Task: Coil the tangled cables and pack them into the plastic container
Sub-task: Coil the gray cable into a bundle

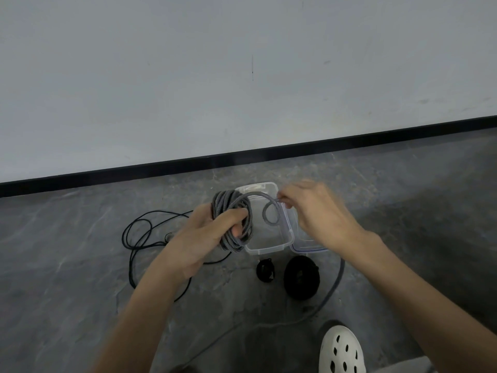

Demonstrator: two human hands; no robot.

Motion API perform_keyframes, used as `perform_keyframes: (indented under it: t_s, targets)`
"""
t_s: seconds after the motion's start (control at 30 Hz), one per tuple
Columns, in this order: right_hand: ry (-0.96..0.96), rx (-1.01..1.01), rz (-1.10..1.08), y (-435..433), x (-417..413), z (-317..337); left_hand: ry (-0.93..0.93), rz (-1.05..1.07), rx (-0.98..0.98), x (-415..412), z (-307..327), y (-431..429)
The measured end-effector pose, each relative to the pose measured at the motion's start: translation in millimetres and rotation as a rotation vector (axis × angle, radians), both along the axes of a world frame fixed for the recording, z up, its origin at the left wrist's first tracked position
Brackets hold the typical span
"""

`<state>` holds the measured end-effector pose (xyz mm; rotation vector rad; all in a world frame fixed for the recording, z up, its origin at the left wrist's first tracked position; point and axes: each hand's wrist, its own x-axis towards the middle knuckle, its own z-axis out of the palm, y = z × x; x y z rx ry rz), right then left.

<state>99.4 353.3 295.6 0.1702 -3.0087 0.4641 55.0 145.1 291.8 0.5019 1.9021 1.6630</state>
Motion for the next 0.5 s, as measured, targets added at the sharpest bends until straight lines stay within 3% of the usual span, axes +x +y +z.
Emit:
perform_keyframes:
  t_s: [0.23,0.5]
  targets:
    - [-0.012,0.032,0.125,-23,4,-2,-0.172,0.312,0.071,-3,0,0]
    - [-0.156,0.334,0.055,-34,3,3,-0.154,0.352,0.057,1,-2,6]
